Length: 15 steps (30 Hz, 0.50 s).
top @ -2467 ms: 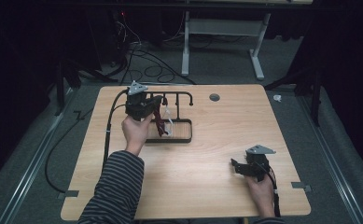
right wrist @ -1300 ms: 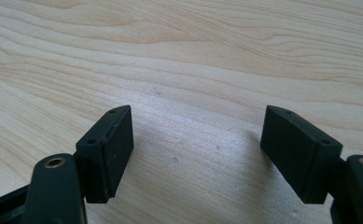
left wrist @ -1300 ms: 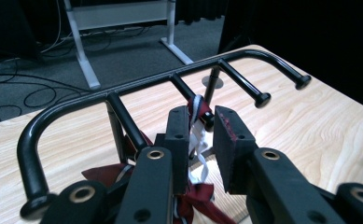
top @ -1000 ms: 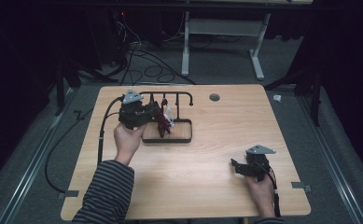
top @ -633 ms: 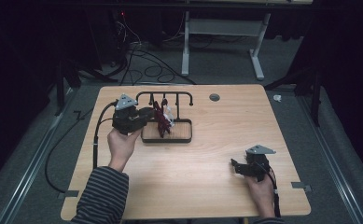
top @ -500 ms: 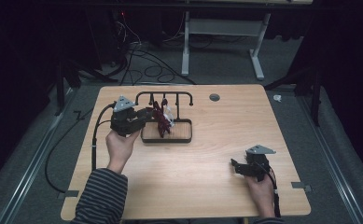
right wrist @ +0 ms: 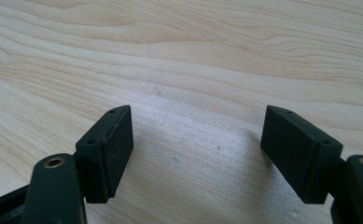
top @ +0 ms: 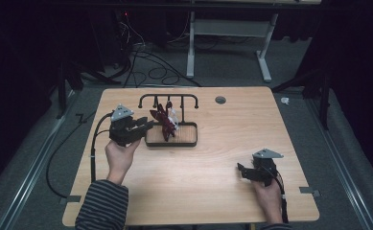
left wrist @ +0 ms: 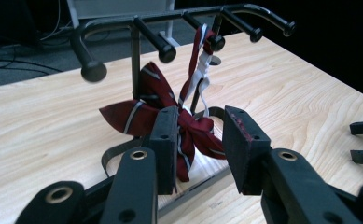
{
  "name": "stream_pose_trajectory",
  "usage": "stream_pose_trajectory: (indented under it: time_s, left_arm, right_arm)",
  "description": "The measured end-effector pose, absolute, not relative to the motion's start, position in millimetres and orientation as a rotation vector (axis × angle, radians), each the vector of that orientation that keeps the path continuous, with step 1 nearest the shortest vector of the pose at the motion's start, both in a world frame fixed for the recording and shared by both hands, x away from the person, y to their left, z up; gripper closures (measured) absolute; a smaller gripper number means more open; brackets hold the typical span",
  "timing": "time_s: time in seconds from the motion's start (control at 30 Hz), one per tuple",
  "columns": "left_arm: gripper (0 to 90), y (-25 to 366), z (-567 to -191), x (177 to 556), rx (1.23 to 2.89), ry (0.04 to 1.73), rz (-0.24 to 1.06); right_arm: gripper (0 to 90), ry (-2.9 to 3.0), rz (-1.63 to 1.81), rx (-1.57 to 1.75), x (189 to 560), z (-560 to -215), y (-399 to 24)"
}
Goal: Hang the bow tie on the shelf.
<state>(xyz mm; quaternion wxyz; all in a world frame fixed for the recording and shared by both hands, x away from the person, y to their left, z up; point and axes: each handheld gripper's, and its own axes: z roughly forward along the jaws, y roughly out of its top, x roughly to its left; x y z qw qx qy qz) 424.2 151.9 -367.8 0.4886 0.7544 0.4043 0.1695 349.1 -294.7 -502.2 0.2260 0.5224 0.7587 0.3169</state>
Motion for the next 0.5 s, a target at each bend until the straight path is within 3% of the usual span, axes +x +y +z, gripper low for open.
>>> stream_pose_trajectory:
  time_s: [0.5]
  left_arm:
    - [64.6,164.9,-381.5,412.9,1.82,1.029,0.402]
  right_arm:
    - [26.5,2.092,0.874,1.44,348.9,-502.2,-294.7]
